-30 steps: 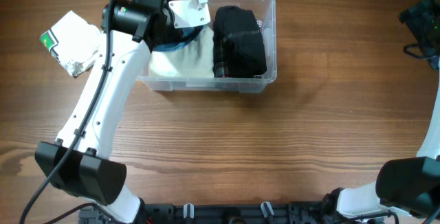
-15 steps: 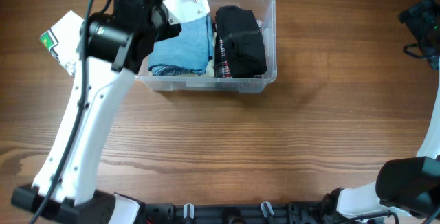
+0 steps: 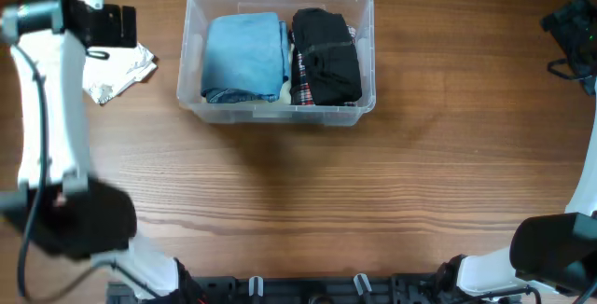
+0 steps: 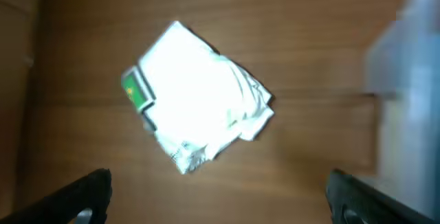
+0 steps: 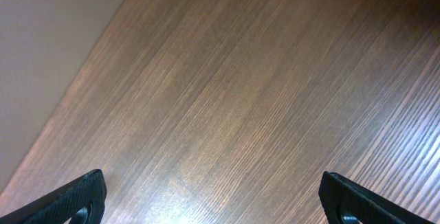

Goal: Pack container
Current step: 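Lift the blue-grey sweater with the left gripper and lay it over the cream cloth, then move the left gripper to the white printed t-shirt and grasp it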

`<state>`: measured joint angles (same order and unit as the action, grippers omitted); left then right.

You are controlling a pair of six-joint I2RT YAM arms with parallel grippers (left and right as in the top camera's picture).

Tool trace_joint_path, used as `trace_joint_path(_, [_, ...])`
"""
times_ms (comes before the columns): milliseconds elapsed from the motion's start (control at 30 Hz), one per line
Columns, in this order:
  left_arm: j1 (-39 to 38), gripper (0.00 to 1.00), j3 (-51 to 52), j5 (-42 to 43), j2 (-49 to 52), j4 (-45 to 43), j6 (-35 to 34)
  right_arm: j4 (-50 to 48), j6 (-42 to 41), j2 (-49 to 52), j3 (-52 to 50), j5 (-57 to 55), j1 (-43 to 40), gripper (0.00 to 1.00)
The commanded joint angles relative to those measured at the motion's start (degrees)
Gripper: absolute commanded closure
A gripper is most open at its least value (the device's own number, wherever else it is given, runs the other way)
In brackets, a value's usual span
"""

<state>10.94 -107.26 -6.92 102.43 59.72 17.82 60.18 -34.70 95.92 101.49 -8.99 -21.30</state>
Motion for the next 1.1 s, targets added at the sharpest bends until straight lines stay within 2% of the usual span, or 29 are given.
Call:
trace_joint_path(0, [1.7, 0.00, -0.4, 2.9, 14.2, -7.5, -0.9, -0.1, -0.9, 0.3, -0.2, 0.1, 0.2, 0.00])
trace_joint_path(100, [1.7, 0.00, -0.4, 7.5, 19.0, -12.0, -0.9, -0.1, -0.9, 0.2, -0.2, 0.1, 0.2, 0.00])
trace_joint_path(167, [1.7, 0.00, -0.4, 6.7, 21.6, -16.8, -1.3, -0.1, -0.9, 0.2, -0.2, 0.1, 0.2, 0.00])
trace_joint_path(233, [1.7, 0.00, -0.4, 2.0, 23.4, -19.6, -3.7, -0.1, -0.9, 0.3, -0.2, 0.1, 0.2, 0.00])
trace_joint_path(333, [1.7, 0.00, -0.4, -5.2, 26.1, -20.1, -5.0, -0.1, -0.9, 0.3, -0.2, 0.1, 0.2, 0.00])
trace_joint_path(433, [1.7, 0.00, -0.4, -8.6, 29.0, -19.8, -5.0, -0.1, -0.9, 0.3, -0.2, 0.1, 0.2, 0.00])
trace_joint_path(633, [1.7, 0.00, -0.4, -9.3, 32.6, -21.1, -10.4, -0.1, -0.9, 0.2, -0.2, 0.1, 0.2, 0.00])
trace_joint_path(733, [1.7, 0.02, -0.4, -9.2, 32.7, -21.1, -15.5, -0.1, -0.9, 0.3, -0.2, 0.1, 0.2, 0.00])
trace_joint_path(767, [1.7, 0.06, -0.4, -8.7, 32.7, -20.7, -15.9, -0.1, -0.9, 0.2, -0.2, 0.1, 0.2, 0.00])
trace_joint_path(800, [1.6, 0.16, -0.4, -8.5, 32.8, -19.8, -18.6, -0.1, -0.9, 0.3, -0.2, 0.1, 0.2, 0.00])
trace_joint_path(867, [1.7, 0.25, -0.4, -6.1, 32.8, -18.9, -22.0, -0.1, -0.9, 0.2, -0.2, 0.1, 0.2, 0.00])
trace_joint_path(933, [1.7, 0.49, -0.4, -1.7, 32.8, -18.1, -24.8, -0.1, -0.9, 0.3, -0.2, 0.1, 0.2, 0.00])
trace_joint_path(967, [1.7, 0.71, -0.4, 0.1, 32.8, -17.7, -24.8, -0.1, -0.9, 0.3, -0.2, 0.1, 0.2, 0.00])
trace_joint_path(1000, [1.6, 0.83, -0.4, 0.7, 32.8, -17.4, -24.8, -0.1, -0.9, 0.3, -0.2, 0.1, 0.2, 0.00])
trace_joint_path(1067, [1.4, 0.96, -0.4, 0.7, 32.8, -16.7, -24.7, -0.1, -0.9, 0.3, -0.2, 0.1, 0.2, 0.00])
